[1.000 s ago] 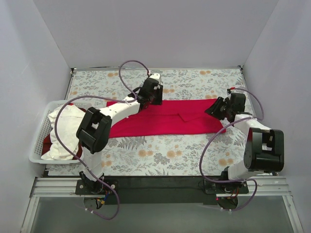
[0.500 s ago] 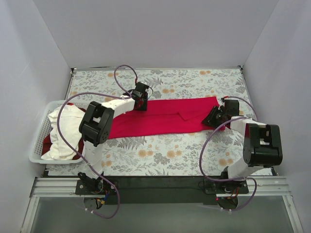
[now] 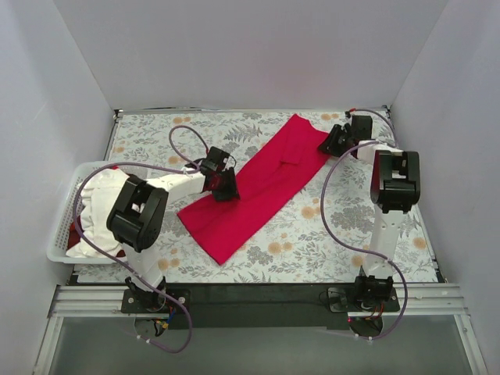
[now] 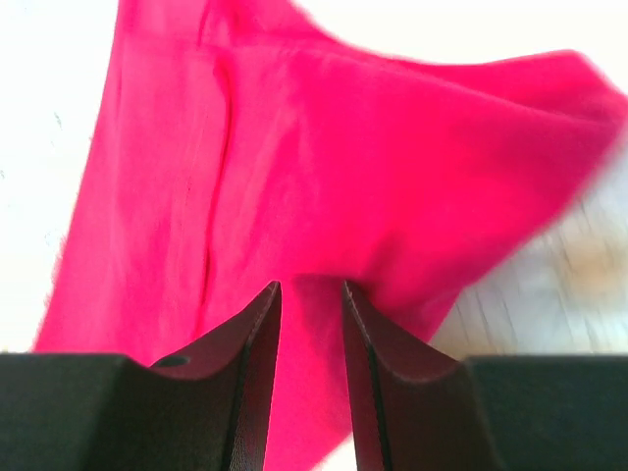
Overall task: Fold and stack the t-shirts
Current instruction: Fold the tshirt
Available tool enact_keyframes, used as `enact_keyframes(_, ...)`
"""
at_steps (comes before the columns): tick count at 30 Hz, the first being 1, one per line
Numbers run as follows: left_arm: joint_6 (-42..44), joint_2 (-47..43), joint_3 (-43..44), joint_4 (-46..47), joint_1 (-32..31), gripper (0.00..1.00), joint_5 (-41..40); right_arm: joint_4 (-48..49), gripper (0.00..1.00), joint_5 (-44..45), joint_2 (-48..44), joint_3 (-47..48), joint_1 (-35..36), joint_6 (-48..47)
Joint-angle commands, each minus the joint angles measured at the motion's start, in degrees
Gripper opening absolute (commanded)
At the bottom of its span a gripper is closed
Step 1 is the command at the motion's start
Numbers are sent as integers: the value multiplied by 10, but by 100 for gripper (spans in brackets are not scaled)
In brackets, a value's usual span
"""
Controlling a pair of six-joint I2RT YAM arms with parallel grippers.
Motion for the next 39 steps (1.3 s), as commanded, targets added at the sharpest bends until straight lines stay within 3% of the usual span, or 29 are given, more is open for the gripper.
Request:
enact_keyframes(1,-98,-44,-97,-13,-35,36,171,-16,38,-11,86,117,27,-34)
enact_keyframes(7,-142,-116,-131,3,-68,40,170,-18,42,-30,93,175,30,-36)
enact_keyframes(13,-133,-177,-112,-30,-67,51,62,-17,43,-46,-20,77,36,-42)
enact_keyframes(20,-69,-195,-78,-70,-40,52,-49,32,43,-79,-89,-27,72,-14)
enact_keyframes(21,-59,-201,-79,-70,-39,62,-89,41,43,-83,-87,-35,75,3)
enact_keyframes(22,-50,-211,-78,-71,-37,66,-116,48,43,-81,-83,-45,82,10)
enact_keyframes(28,33,-246,-95,-41,-24,77,-235,122,43,-92,-28,-46,90,61)
enact_keyframes(35,42,-264,-162,45,-20,92,-229,123,43,-90,70,39,90,51)
enact_keyframes(39,45,-242,-173,54,-20,92,-196,116,43,-98,121,109,81,39)
